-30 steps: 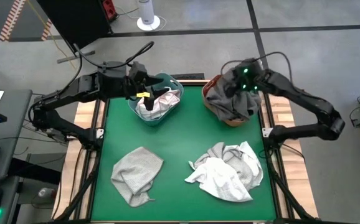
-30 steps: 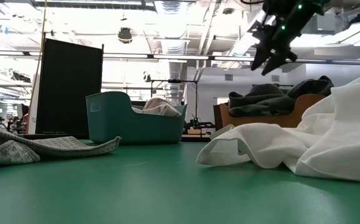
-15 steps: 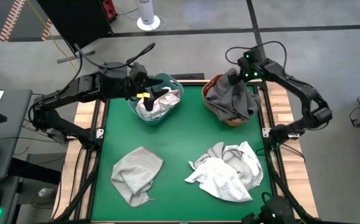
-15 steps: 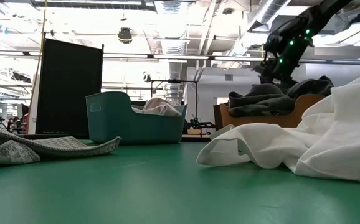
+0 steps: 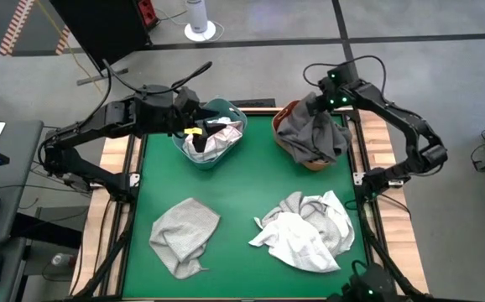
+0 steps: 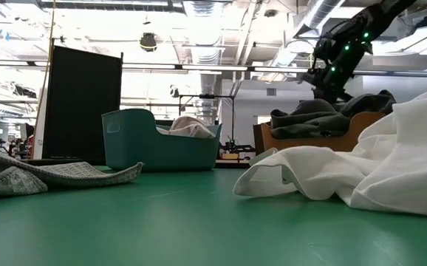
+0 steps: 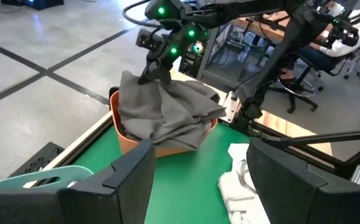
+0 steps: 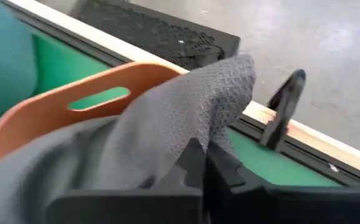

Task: Sort towels by color in basket
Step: Put the dark gray towel into the orange bin

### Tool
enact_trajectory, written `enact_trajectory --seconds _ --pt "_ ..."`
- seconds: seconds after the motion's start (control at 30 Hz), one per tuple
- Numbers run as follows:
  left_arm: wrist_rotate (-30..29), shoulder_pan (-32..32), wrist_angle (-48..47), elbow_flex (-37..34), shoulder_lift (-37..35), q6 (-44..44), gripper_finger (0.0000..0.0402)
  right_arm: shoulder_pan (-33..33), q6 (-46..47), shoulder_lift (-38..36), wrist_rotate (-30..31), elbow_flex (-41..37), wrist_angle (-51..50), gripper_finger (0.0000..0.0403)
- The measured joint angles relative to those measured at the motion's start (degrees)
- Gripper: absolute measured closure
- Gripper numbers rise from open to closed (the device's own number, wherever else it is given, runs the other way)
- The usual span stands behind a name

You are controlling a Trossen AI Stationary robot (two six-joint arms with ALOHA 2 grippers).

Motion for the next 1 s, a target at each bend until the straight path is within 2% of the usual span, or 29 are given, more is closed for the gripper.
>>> enact_trajectory --seconds 0.17,0.27,0.5,0.7,1.0 --pt "-0.01 0.0 0.01 0.0 -0.01 0.08 0.0162 0.1 0.83 -4.22 -1.21 0.0 0.38 0.0382" --pt "-0.02 0.0 0.04 0.0 -0.02 0.1 0.0162 0.78 1.02 -7.72 -3.9 0.0 0.42 0.0387" --pt "-0.92 0.0 0.15 0.0 -0.02 0.14 0.0162 6.64 2.99 -12.01 -4.26 0.03 -1.24 0.0387" --pt "-1.01 0.0 0.13 0.0 -0.02 0.14 0.0162 13.24 1.51 -5.51 -0.17 -0.82 -2.98 0.0387" --pt "-0.95 -0.03 0.02 0.0 0.19 -1.65 0.0162 15.81 1.46 10.37 0.96 -2.05 2.39 0.0382"
